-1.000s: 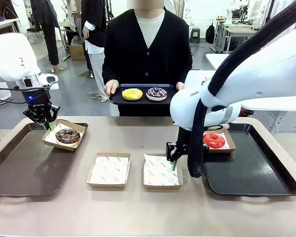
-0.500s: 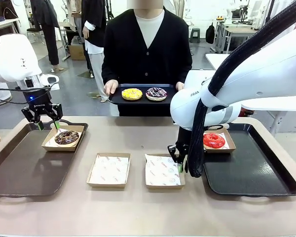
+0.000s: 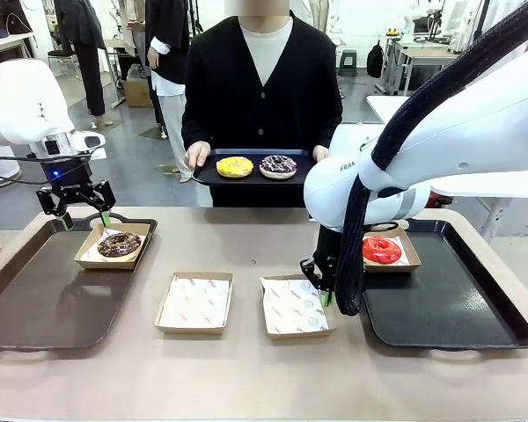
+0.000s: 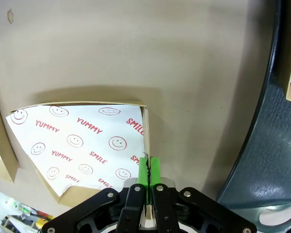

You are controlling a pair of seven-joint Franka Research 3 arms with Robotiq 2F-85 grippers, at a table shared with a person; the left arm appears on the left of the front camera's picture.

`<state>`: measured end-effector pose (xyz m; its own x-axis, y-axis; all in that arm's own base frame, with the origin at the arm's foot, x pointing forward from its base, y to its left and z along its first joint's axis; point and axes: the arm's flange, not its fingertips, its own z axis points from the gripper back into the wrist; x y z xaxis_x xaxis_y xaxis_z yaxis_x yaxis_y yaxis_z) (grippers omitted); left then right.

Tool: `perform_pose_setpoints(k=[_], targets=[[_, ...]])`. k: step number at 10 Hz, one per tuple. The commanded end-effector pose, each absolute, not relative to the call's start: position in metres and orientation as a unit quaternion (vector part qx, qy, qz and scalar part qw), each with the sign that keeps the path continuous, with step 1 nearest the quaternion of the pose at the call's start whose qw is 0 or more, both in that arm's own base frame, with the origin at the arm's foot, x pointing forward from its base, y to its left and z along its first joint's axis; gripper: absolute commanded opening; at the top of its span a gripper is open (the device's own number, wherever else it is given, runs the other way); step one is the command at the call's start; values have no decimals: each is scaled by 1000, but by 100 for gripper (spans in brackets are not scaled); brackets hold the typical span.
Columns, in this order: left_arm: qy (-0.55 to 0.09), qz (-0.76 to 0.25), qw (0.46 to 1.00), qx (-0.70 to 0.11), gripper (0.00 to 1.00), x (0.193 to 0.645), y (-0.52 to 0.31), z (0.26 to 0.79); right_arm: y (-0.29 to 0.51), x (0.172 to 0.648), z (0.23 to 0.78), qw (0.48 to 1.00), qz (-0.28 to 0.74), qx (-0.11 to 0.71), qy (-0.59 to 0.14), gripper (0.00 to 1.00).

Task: Individually package the donuts and arrange them on the tray.
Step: Place the picked Paper togo box on the Handle tray while simultaneously picking up another Paper togo box from the table with the other hand.

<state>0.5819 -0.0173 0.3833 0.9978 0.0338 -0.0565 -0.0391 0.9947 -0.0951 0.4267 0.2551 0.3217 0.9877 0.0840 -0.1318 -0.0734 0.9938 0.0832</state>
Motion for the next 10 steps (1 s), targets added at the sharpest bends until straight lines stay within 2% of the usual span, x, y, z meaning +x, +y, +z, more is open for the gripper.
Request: perform_pose_setpoints(k=[1,3,7,10], targets=[[32,11,997,-74,100,573,-16,391,255,429,331,996,35,35,76,0],[31,-1,986,-166,100,548,-2,409,248,434,371,995,33,57,81,0],[6,-44,932,-359,100,476,62,436,234,471,474,996,25,44,78,0],[-24,-69,876,-477,100,434,102,452,236,509,505,997,-3,33,75,0]])
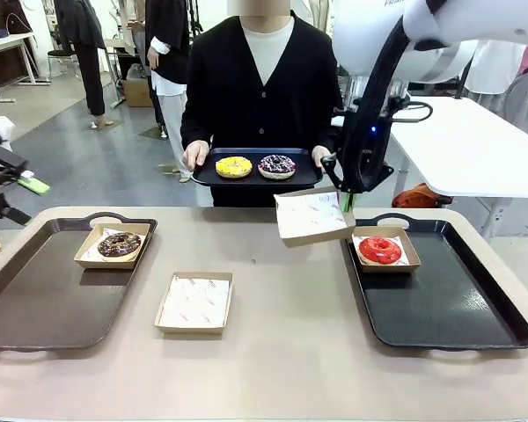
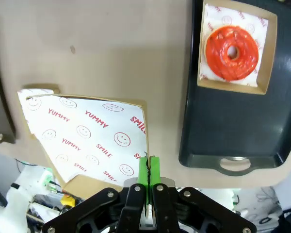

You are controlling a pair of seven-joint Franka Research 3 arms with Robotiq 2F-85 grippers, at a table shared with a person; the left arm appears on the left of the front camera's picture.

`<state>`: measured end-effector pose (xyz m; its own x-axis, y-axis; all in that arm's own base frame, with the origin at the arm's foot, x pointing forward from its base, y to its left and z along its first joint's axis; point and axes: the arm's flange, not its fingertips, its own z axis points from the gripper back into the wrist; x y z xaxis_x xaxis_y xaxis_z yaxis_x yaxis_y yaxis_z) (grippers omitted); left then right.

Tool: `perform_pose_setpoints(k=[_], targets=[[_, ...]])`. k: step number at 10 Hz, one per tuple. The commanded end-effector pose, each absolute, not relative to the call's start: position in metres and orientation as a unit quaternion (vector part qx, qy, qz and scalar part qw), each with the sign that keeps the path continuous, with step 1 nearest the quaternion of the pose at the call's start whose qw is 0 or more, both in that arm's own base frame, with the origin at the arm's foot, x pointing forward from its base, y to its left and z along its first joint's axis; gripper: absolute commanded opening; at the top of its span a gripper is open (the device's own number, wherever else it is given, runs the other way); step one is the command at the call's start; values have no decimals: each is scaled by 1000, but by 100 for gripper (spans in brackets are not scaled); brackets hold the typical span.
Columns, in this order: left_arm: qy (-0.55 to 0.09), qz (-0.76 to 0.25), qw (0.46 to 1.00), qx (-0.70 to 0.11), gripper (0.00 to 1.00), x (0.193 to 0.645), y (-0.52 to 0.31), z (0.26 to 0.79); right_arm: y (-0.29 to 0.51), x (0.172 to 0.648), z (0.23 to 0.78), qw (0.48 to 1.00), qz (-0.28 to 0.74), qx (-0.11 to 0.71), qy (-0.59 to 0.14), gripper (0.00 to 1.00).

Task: Individually package the donuts and arrange them on the tray.
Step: Place the picked Paper togo box on the Handle tray while simultaneously picking up another Paper togo box from the table with the other hand.

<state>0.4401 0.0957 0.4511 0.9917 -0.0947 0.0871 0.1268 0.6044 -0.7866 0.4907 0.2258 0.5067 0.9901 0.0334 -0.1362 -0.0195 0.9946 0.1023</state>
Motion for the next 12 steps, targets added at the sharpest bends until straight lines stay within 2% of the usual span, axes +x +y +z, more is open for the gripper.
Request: perform_pose_setpoints(k=[1,5,12], targets=[[-29,-65,853,-517,100,425,117,458,240,521,510,997,-8,30,74,0],[-35,-49,809,-585,100,404,151,458,255,557,510,995,-39,32,82,0],[-23,16,805,-592,100,426,168,441,248,566,509,995,-43,51,77,0]])
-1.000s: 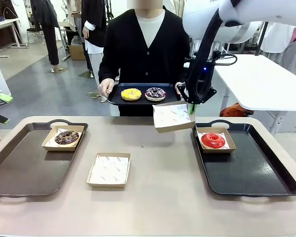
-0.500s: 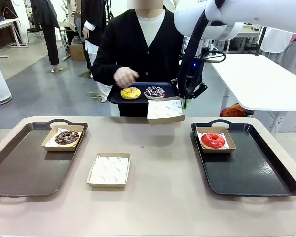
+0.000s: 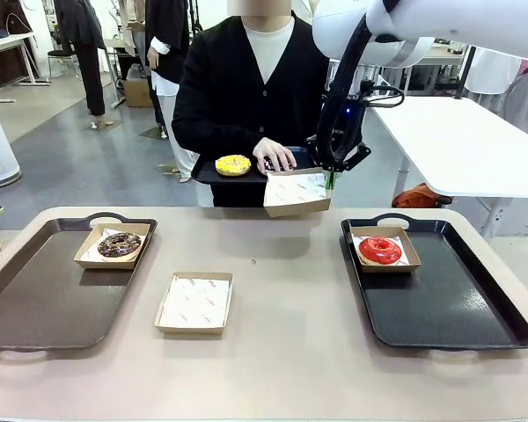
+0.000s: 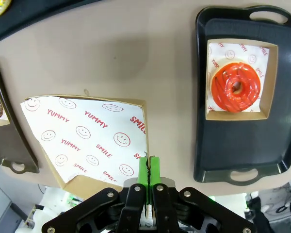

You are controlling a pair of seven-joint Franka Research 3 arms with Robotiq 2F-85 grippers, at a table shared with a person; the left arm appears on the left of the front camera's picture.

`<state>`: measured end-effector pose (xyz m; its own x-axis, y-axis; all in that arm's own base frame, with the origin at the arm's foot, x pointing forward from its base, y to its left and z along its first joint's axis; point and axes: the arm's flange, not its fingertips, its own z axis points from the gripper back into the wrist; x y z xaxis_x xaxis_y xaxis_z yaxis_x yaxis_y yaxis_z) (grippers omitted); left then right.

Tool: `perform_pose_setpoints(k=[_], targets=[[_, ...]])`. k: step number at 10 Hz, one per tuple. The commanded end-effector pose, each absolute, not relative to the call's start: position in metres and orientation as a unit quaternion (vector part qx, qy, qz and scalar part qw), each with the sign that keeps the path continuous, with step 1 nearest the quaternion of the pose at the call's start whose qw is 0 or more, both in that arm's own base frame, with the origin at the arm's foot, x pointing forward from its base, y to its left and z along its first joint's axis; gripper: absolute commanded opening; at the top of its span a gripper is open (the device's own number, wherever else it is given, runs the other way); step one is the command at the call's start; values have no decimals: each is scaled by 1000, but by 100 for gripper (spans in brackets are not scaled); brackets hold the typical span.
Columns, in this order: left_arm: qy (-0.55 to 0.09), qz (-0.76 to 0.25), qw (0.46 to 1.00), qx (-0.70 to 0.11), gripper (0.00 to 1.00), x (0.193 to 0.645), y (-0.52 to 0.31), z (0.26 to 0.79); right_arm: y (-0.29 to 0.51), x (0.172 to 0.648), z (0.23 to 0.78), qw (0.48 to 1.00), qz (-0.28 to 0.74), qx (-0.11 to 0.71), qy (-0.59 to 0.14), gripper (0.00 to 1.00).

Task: Individually package the donuts and arrange them on the tray.
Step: Place the picked Paper togo box on the Handle tray while simultaneously picking up another Paper togo box from the table with the other hand.

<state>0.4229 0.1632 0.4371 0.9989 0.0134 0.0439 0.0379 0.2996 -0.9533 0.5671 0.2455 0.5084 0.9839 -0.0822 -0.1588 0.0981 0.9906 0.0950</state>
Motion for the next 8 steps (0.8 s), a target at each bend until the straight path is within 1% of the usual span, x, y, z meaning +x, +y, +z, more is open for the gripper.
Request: perform_pose_setpoints(k=[1,2,8], targets=[[-24,20,811,-584,100,422,176,434,248,566,509,995,-43,51,77,0],[-22,-8,806,-592,100,423,163,437,248,566,509,995,-43,51,77,0],[-22,-8,806,-592,100,423,163,437,248,566,509,995,-43,51,77,0]])
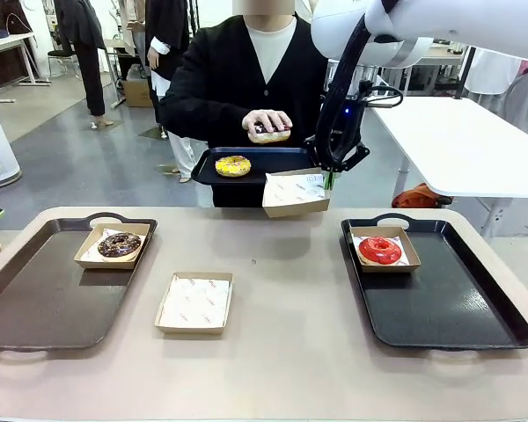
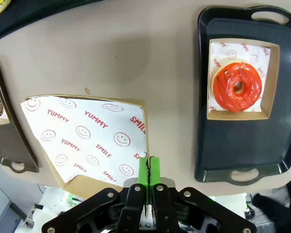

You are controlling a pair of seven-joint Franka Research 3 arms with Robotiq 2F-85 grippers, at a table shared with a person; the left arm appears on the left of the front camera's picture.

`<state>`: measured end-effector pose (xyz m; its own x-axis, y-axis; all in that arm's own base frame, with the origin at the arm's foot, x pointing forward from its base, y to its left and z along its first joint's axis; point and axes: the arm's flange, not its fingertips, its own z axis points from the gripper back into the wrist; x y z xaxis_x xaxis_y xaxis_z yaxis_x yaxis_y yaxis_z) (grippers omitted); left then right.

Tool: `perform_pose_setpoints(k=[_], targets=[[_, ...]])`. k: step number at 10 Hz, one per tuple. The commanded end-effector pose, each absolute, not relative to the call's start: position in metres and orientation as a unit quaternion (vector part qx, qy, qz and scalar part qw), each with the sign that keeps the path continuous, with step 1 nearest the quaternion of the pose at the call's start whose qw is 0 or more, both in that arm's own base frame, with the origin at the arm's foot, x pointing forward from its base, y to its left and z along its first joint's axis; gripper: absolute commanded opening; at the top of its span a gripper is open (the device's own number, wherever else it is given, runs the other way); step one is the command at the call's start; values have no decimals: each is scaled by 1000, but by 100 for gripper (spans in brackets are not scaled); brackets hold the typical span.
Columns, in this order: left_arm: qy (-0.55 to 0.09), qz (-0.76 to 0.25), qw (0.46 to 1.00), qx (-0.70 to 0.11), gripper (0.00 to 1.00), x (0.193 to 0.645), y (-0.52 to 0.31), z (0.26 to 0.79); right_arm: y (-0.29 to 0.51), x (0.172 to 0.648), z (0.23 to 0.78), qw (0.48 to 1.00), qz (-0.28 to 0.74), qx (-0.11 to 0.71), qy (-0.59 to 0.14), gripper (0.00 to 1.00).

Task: Individually package the donuts and arrange them on the tray.
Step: Place the picked Paper togo box on the Handle tray while simultaneously picking up another Paper togo box from the table with the other hand.

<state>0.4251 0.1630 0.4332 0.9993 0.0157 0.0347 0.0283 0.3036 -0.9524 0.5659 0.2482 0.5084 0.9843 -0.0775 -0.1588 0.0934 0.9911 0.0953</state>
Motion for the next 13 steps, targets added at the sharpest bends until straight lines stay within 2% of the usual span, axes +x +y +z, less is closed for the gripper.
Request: perform_pose_setpoints(k=[1,13], targets=[[-22,-8,806,-592,100,423,163,437,248,566,509,995,-43,51,77,0],[-22,-8,806,-592,100,423,163,437,248,566,509,995,-43,51,77,0]])
